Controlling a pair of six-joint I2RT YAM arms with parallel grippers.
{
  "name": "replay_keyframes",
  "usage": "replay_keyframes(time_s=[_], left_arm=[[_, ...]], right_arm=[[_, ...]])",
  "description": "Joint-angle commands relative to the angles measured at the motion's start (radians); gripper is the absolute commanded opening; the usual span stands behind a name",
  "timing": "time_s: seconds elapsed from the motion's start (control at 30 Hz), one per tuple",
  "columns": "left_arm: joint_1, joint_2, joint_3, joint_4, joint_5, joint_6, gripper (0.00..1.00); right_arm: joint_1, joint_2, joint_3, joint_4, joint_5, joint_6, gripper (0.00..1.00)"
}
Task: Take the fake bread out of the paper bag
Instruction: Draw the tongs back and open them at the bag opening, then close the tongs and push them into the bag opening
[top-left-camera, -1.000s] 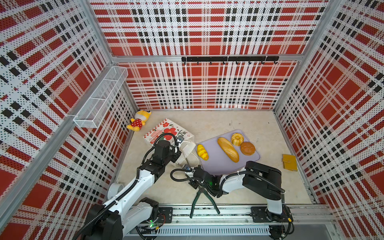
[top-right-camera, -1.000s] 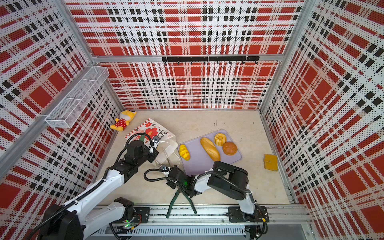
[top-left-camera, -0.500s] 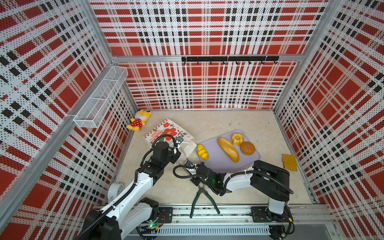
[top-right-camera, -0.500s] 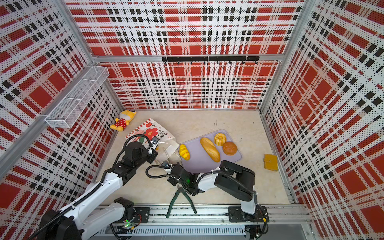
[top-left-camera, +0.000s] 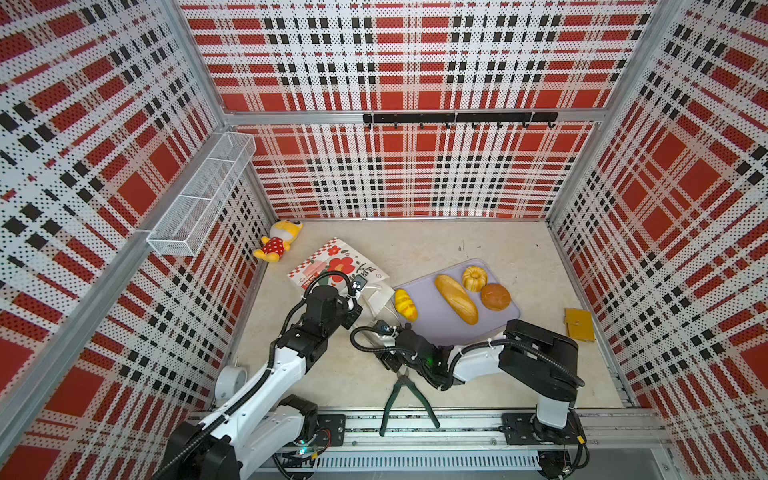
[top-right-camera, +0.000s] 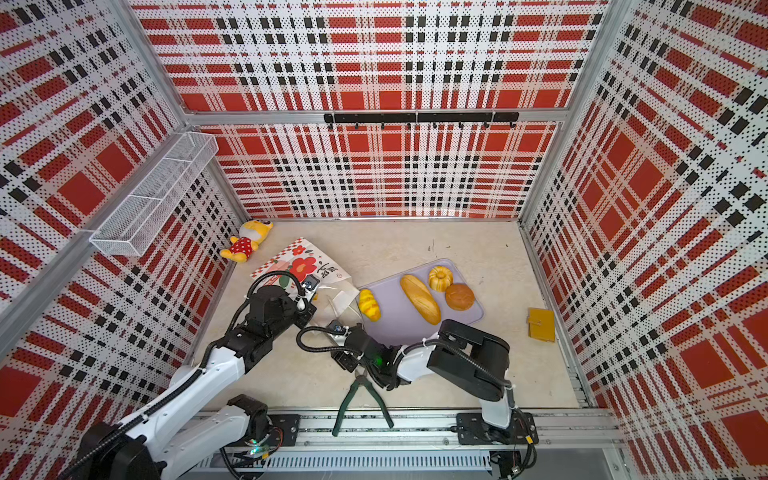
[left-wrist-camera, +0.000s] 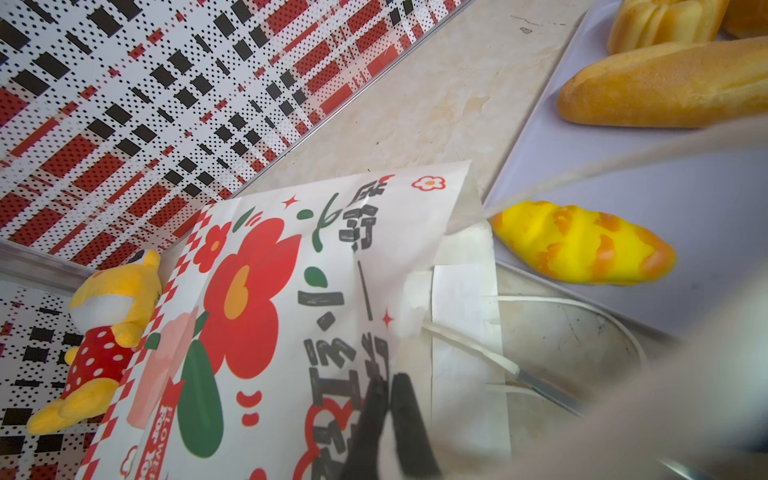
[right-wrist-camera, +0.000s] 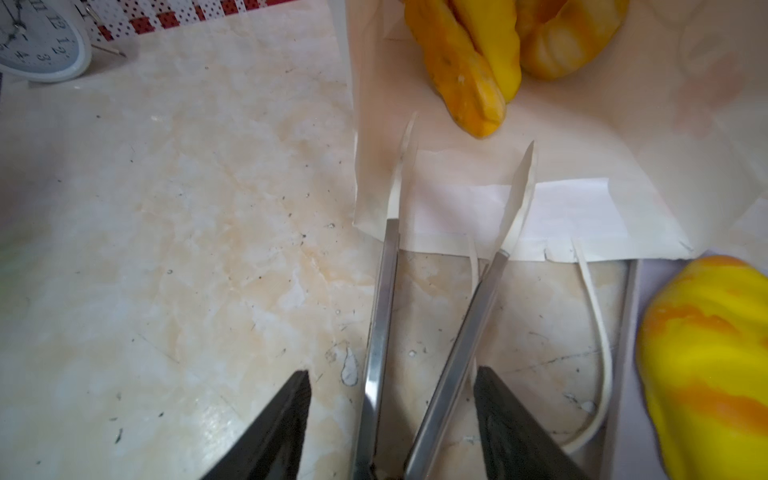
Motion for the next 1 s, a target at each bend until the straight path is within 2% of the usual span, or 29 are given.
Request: replay_keyframes(time_s=[0.0, 0.23, 0.33, 0.43, 0.6, 0.97], left_arm=[[-0.008, -0.01, -0.014, 0.008, 0.018, -0.008, 0.0], [-0.008, -0.012, -0.019, 0.019, 0.024, -0.01, 0.0], [-0.009, -0.015, -0.026, 0.021, 0.026, -0.014, 0.0], [-0.01, -0.021, -0.034, 0.029, 0.027, -0.017, 0.0], [-0.009, -0.02, -0.036, 0.038, 0.029, -0.018, 0.0], [-0.01, -0.024, -0.035, 0.039, 0.033, -0.006, 0.0]], right_arm=[[0.002, 0.049, 0.047, -0.017, -0.018, 0.016, 0.62], [0.011, 0.137, 0.168, -0.16, -0.016, 0.006, 0.43], [0.018, 0.12, 0.186, -0.207, 0.016, -0.009, 0.33], [0.019, 0.072, 0.161, -0.206, 0.046, -0.01, 0.27], [0.016, -0.009, 0.101, -0.168, 0.088, -0.011, 0.24], [-0.007, -0.109, 0.095, -0.206, 0.082, -0.018, 0.24]])
